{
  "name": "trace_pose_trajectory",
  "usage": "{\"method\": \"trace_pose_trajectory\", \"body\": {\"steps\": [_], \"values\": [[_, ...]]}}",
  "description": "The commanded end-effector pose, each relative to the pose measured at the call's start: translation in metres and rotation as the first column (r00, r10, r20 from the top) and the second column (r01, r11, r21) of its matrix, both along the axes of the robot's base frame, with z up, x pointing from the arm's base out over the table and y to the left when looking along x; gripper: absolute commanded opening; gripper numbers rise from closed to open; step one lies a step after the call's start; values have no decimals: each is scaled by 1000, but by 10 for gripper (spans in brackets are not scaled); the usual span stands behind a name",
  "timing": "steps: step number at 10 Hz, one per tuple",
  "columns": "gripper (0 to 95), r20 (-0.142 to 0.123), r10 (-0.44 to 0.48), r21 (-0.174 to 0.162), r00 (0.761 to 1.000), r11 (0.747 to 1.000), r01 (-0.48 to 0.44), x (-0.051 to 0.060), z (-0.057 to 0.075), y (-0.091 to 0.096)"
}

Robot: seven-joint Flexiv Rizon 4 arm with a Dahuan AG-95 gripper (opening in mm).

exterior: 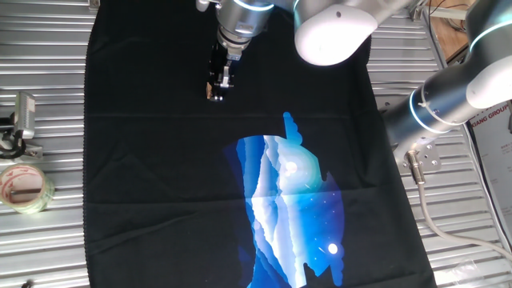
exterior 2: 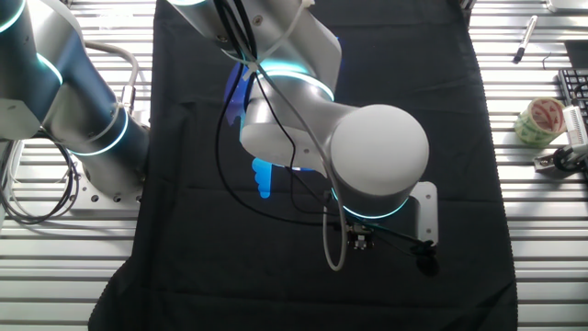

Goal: Pick up the small block on the left and move it to the right

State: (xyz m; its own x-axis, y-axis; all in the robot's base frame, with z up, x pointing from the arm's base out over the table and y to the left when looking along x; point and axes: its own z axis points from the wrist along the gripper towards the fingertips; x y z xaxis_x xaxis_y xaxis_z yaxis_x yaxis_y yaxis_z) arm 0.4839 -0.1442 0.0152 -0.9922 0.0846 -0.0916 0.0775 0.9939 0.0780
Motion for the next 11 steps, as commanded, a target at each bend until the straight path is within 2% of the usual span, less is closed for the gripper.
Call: {"method": "trace_pose_trajectory", "body": {"steps": [1,2,6,7,11], "values": [[380,-3,-10,2,1000,1000,10,0,0,0],[190,-4,-12,2,1000,1000,12,0,0,0],[190,-4,-28,7,1000,1000,28,0,0,0],[0,-6,-39,10,999,999,39,0,0,0],[0,-9,-41,13,999,999,41,0,0,0]]}}
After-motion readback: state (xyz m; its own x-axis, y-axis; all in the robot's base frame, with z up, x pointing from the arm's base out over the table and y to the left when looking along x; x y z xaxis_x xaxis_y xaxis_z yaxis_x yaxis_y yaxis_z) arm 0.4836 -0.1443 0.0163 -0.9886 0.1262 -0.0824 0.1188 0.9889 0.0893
